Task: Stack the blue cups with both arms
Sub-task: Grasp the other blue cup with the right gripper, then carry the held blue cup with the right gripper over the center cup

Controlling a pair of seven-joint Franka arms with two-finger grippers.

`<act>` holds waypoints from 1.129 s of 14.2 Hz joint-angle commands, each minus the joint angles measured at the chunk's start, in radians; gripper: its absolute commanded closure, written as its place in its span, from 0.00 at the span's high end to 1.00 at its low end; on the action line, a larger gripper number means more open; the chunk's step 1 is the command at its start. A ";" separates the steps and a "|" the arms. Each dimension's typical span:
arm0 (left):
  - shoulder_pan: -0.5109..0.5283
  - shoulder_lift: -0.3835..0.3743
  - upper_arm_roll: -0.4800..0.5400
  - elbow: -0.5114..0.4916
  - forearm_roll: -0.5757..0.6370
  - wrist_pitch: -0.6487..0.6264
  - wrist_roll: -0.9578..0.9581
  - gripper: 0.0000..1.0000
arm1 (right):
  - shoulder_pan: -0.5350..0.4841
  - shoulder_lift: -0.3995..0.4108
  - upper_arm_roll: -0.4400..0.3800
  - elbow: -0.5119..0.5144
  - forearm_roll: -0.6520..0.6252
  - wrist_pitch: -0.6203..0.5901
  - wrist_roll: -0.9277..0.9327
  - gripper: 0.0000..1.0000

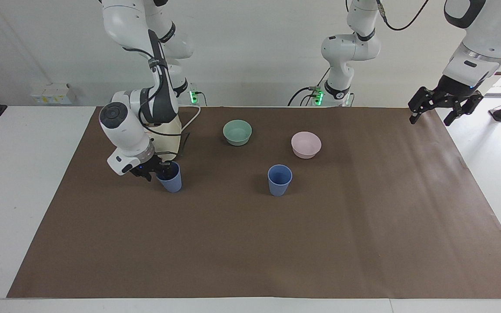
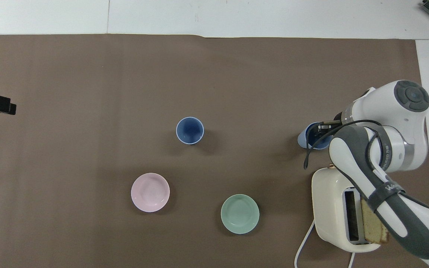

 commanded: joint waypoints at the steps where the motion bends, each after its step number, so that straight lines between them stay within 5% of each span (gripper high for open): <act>1: 0.013 0.011 -0.012 0.035 0.017 -0.039 0.015 1.00 | -0.004 -0.011 0.007 0.009 0.011 -0.001 -0.034 0.00; 6: 0.013 -0.082 -0.008 -0.100 0.019 -0.039 0.017 1.00 | 0.032 -0.011 0.014 0.129 0.013 -0.096 0.000 0.00; 13: 0.010 -0.067 -0.008 -0.077 0.011 0.008 0.017 1.00 | 0.159 -0.007 0.036 0.359 0.014 -0.254 0.153 0.00; 16: 0.010 -0.068 -0.007 -0.082 0.011 0.005 0.015 1.00 | 0.257 0.070 0.036 0.504 -0.003 -0.268 0.275 0.00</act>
